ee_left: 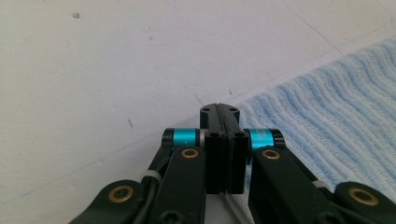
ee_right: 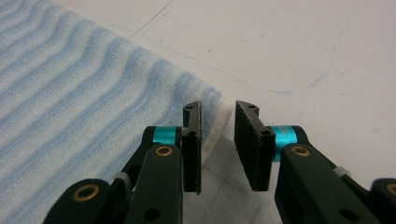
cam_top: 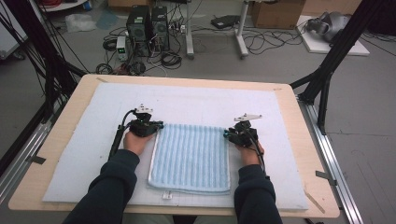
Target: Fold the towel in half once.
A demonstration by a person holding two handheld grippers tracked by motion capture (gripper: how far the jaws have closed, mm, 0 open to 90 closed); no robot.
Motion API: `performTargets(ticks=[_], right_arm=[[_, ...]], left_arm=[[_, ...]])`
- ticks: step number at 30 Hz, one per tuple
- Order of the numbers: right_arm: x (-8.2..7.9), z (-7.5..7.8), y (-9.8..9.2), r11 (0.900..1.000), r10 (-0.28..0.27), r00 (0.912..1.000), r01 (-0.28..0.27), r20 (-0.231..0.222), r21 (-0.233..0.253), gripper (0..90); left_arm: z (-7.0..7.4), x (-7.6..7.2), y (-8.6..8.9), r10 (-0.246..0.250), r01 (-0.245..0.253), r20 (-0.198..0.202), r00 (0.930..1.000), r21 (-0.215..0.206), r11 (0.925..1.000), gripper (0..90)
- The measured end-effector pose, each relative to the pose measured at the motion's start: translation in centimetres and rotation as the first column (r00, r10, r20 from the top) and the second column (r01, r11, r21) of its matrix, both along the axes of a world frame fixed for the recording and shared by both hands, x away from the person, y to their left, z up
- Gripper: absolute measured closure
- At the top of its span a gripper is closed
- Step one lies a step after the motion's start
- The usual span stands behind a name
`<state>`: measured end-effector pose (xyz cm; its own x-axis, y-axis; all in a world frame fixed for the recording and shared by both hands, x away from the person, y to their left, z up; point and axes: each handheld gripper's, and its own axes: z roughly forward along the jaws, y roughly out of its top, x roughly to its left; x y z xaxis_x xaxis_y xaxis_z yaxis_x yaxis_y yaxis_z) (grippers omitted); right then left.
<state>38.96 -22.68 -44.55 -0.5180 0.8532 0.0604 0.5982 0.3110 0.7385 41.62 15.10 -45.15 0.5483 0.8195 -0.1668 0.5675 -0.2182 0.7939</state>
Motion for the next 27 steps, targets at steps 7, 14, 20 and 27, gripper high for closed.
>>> performTargets(ticks=[7, 14, 20, 27], right_arm=[[-1.6, 1.5, -1.0, 0.999, 0.028, 0.9971, -0.031, 0.07, 0.03, 62.9], [-3.9, 2.8, -2.8, 0.998, 0.03, 0.992, -0.037, 0.122, 0.057, 30.3], [-5.3, 3.5, -3.9, 0.996, 0.032, 0.987, -0.045, 0.158, 0.08, 14.8], [-5.6, 4.1, -4.2, 0.989, 0.062, 0.9759, -0.088, 0.209, 0.117, 11.6]], left_arm=[[0.9, -0.9, 2.0, -0.074, 0.088, 0.123, 0.9896, -0.114, 0.9896, 71.5], [2.5, -2.2, 3.2, -0.109, 0.154, 0.193, 0.9752, -0.24, 0.9584, 43.3], [3.1, -2.9, 3.3, -0.109, 0.163, 0.211, 0.9714, -0.262, 0.9511, 23.1], [3.8, -3.5, 3.6, -0.119, 0.192, 0.247, 0.9615, -0.294, 0.9362, 20.7]])
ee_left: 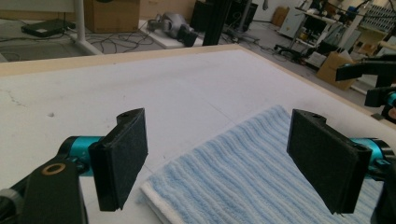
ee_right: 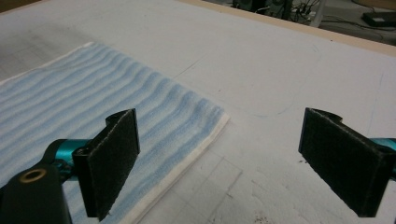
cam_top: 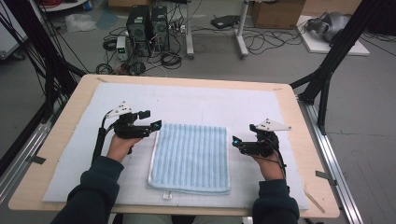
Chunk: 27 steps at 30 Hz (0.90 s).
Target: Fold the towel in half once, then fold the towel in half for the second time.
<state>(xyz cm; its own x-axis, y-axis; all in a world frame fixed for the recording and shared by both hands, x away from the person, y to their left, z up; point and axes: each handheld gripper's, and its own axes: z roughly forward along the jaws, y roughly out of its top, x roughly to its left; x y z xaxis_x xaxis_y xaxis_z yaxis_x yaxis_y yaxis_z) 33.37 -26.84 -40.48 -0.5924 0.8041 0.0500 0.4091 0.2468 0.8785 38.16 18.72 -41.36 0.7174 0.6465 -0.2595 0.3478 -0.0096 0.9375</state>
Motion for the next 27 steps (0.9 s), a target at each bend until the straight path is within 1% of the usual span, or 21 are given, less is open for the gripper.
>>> performTargets(ticks=[3, 6, 9, 12, 14, 16, 17, 19, 20, 21, 22, 23, 25, 27], right_arm=[[0.1, -0.1, 0.0, 1.0, -0.003, 1.0, 0.003, 0.003, -0.015, 11.5], [0.0, -0.1, 0.0, 1.0, -0.006, 1.0, 0.006, 0.001, -0.01, 11.5], [-0.1, -0.1, 0.0, 1.0, -0.004, 1.0, 0.004, -0.003, -0.008, 11.4], [0.0, -0.2, 0.0, 1.0, -0.004, 1.0, 0.004, -0.005, -0.006, 11.5], [0.0, -0.2, 0.0, 1.0, -0.003, 0.9999, 0.003, -0.01, -0.008, 11.4], [0.1, -0.3, 0.0, 1.0, 0.001, 1.0, -0.001, -0.007, -0.009, 11.5], [0.0, -0.3, 0.1, 1.0, 0.001, 0.9999, -0.002, -0.012, -0.009, 11.4], [0.1, -0.3, 0.1, 1.0, 0.007, 0.9999, -0.008, -0.016, -0.012, 11.4], [0.1, -0.3, 0.2, 1.0, 0.009, 0.9998, -0.009, -0.016, -0.014, 11.5], [0.1, -0.4, 0.2, 1.0, 0.01, 0.9998, -0.01, -0.018, -0.013, 11.5], [0.1, -0.4, 0.2, 1.0, 0.009, 0.9998, -0.009, -0.021, -0.012, 11.5], [0.1, -0.4, 0.2, 1.0, 0.008, 0.9997, -0.008, -0.024, -0.011, 11.4], [0.1, -0.5, 0.2, 1.0, 0.006, 0.9994, -0.006, -0.034, -0.009, 11.5], [0.2, -0.5, 0.2, 1.0, 0.015, 0.9992, -0.016, -0.036, -0.017, 11.4]], left_arm=[[0.0, 0.0, 0.2, 0.004, -0.004, -0.013, 0.9999, -0.01, 0.9999, 20.7], [0.0, 0.0, 0.3, 0.014, -0.014, -0.02, 0.9997, 0.001, 0.9999, 20.7], [0.0, 0.1, 0.3, 0.03, -0.03, -0.025, 0.9992, 0.0, 0.9995, 20.7], [0.2, 0.5, 0.3, 0.043, -0.042, -0.03, 0.9986, 0.011, 0.999, 20.7], [0.3, 0.7, 0.3, 0.049, -0.049, -0.03, 0.9983, 0.003, 0.9988, 20.7], [0.5, 0.9, 0.3, 0.051, -0.051, -0.031, 0.9982, 0.009, 0.9987, 20.7], [0.6, 1.1, 0.3, 0.053, -0.053, -0.033, 0.998, 0.016, 0.9985, 20.7], [0.7, 1.5, 0.2, 0.076, -0.075, -0.036, 0.9965, 0.034, 0.9966, 20.7], [0.7, 1.7, 0.2, 0.087, -0.086, -0.046, 0.9951, 0.03, 0.9959, 20.7], [0.6, 2.1, 0.2, 0.092, -0.09, -0.057, 0.9941, 0.046, 0.9949, 20.6], [0.6, 2.4, 0.2, 0.102, -0.098, -0.059, 0.9931, 0.059, 0.9934, 20.8], [0.7, 2.7, 0.2, 0.107, -0.103, -0.063, 0.9923, 0.062, 0.9928, 21.0], [0.6, 3.2, 0.0, 0.097, -0.093, -0.069, 0.9929, 0.065, 0.9936, 21.8], [0.5, 3.8, -0.2, 0.097, -0.091, -0.08, 0.992, 0.078, 0.9928, 24.0]])
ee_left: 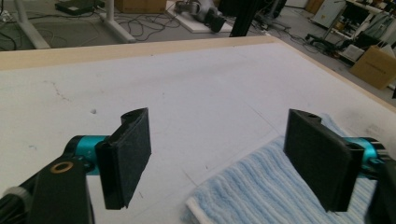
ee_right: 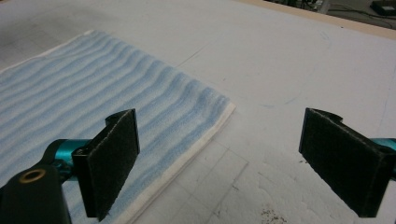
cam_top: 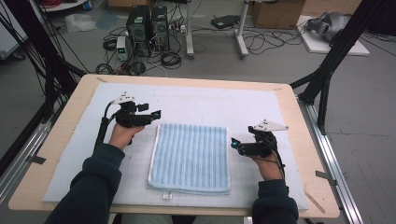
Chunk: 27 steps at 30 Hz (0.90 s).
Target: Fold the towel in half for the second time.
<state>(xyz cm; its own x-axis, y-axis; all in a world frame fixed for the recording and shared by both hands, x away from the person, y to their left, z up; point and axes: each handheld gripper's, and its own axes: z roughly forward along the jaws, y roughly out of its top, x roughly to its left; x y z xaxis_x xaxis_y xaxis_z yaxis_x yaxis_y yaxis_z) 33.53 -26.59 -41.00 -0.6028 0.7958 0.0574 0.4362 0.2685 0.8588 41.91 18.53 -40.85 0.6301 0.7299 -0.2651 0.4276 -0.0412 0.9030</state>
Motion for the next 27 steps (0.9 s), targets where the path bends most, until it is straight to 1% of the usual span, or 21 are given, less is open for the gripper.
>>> performTargets(ticks=[2, 6, 9, 13, 14, 16, 17, 19, 21, 22, 23, 24, 25, 26, 27], right_arm=[[0.0, 0.0, 0.0, 1.0, 0.001, 1.0, -0.001, -0.003, 0.003, 11.5], [-0.1, 0.0, 0.1, 1.0, 0.009, 1.0, -0.009, -0.003, 0.003, 11.5], [-0.2, -0.1, 0.2, 1.0, 0.013, 0.9999, -0.013, -0.007, 0.001, 11.4], [-0.1, -0.2, 0.1, 1.0, 0.018, 0.9997, -0.018, -0.016, 0.003, 11.5], [-0.1, -0.2, 0.2, 1.0, 0.017, 0.9997, -0.017, -0.017, 0.005, 11.5], [-0.2, -0.2, 0.2, 1.0, 0.019, 0.9996, -0.019, -0.02, 0.006, 11.5], [-0.1, -0.3, 0.3, 1.0, 0.02, 0.9996, -0.02, -0.019, 0.003, 11.5], [-0.2, -0.3, 0.3, 1.0, 0.022, 0.9994, -0.022, -0.027, 0.002, 11.5], [-0.1, -0.4, 0.4, 1.0, 0.026, 0.9993, -0.026, -0.025, 0.0, 11.5], [-0.1, -0.4, 0.4, 1.0, 0.028, 0.9992, -0.028, -0.027, -0.003, 11.5], [-0.1, -0.4, 0.5, 1.0, 0.03, 0.9991, -0.03, -0.031, -0.003, 11.5], [-0.1, -0.4, 0.5, 0.999, 0.031, 0.999, -0.031, -0.033, -0.006, 11.5], [0.0, -0.5, 0.6, 1.0, 0.03, 0.999, -0.03, -0.034, -0.006, 11.5], [0.0, -0.5, 0.5, 0.999, 0.031, 0.9989, -0.032, -0.035, -0.007, 11.5], [0.0, -0.5, 0.5, 0.999, 0.031, 0.9989, -0.031, -0.037, -0.009, 11.5]], left_arm=[[-0.2, 0.4, -0.3, 0.001, -0.001, -0.008, 1.0, 0.033, 0.9995, 24.7], [-0.9, 1.3, -0.8, -0.001, 0.004, -0.045, 0.999, 0.07, 0.9976, 25.9], [-1.7, 1.6, -1.1, -0.007, 0.014, -0.073, 0.9973, 0.105, 0.9944, 27.3], [-2.7, 1.9, -1.6, -0.028, 0.043, -0.108, 0.9937, 0.133, 0.9902, 28.9], [-2.9, 1.9, -1.7, -0.033, 0.049, -0.112, 0.9932, 0.141, 0.9888, 30.5], [-3.2, 2.0, -2.0, -0.038, 0.058, -0.123, 0.9916, 0.159, 0.9855, 33.0], [-3.3, 2.0, -2.1, -0.042, 0.064, -0.128, 0.991, 0.174, 0.9827, 35.5], [-3.5, 1.9, -2.3, -0.044, 0.069, -0.131, 0.9905, 0.193, 0.9788, 38.8], [-3.7, 1.9, -2.4, -0.045, 0.072, -0.132, 0.9902, 0.21, 0.975, 43.4], [-3.8, 2.0, -2.4, -0.049, 0.078, -0.134, 0.9897, 0.22, 0.9724, 45.1], [-3.9, 2.0, -2.4, -0.059, 0.091, -0.137, 0.9887, 0.235, 0.9678, 47.2], [-4.0, 1.9, -2.5, -0.065, 0.098, -0.141, 0.9878, 0.24, 0.9657, 49.7], [-4.1, 1.9, -2.5, -0.077, 0.112, -0.146, 0.9863, 0.254, 0.9606, 51.7], [-4.2, 1.9, -2.6, -0.081, 0.118, -0.15, 0.9853, 0.257, 0.9592, 53.8], [-4.2, 1.8, -2.6, -0.083, 0.12, -0.144, 0.986, 0.266, 0.9565, 54.9]])
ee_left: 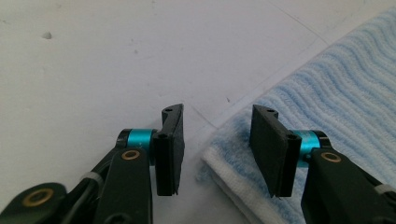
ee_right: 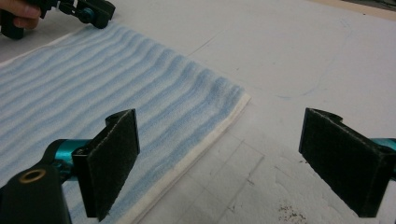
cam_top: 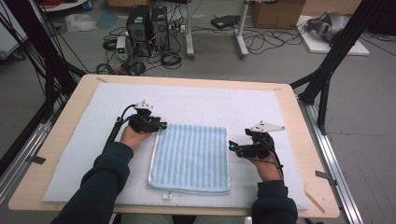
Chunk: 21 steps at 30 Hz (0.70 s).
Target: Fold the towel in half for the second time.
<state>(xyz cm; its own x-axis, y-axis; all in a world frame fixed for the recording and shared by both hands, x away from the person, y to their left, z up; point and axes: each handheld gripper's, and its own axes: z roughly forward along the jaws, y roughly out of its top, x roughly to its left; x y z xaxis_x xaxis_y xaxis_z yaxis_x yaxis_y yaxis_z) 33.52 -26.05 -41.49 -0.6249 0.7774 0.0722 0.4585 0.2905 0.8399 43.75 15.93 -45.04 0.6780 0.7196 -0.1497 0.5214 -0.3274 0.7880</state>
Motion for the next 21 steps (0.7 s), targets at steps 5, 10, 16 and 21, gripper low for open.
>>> performTargets(ticks=[5, 10, 16, 21], right_arm=[[0.2, -0.2, 0.3, 1.0, -0.004, 0.9998, 0.004, -0.018, -0.009, 11.5], [1.0, -0.8, 0.6, 1.0, -0.006, 0.9984, 0.005, -0.057, -0.018, 11.6], [3.5, -1.7, 1.4, 0.998, -0.01, 0.9919, 0.003, -0.127, -0.055, 11.7], [5.7, -2.1, 2.6, 0.997, 0.005, 0.9869, -0.018, -0.161, -0.08, 23.0]], left_arm=[[0.0, -0.3, -0.2, -0.058, 0.058, 0.01, 0.9983, 0.011, 0.9983, 79.3], [0.0, -0.5, -0.3, -0.05, 0.05, 0.026, 0.9984, 0.016, 0.9986, 85.3], [0.0, -0.5, -0.2, -0.043, 0.043, 0.017, 0.9989, -0.004, 0.9991, 85.9], [0.0, -0.4, -0.1, -0.047, 0.047, 0.014, 0.9988, -0.006, 0.9989, 85.9]])
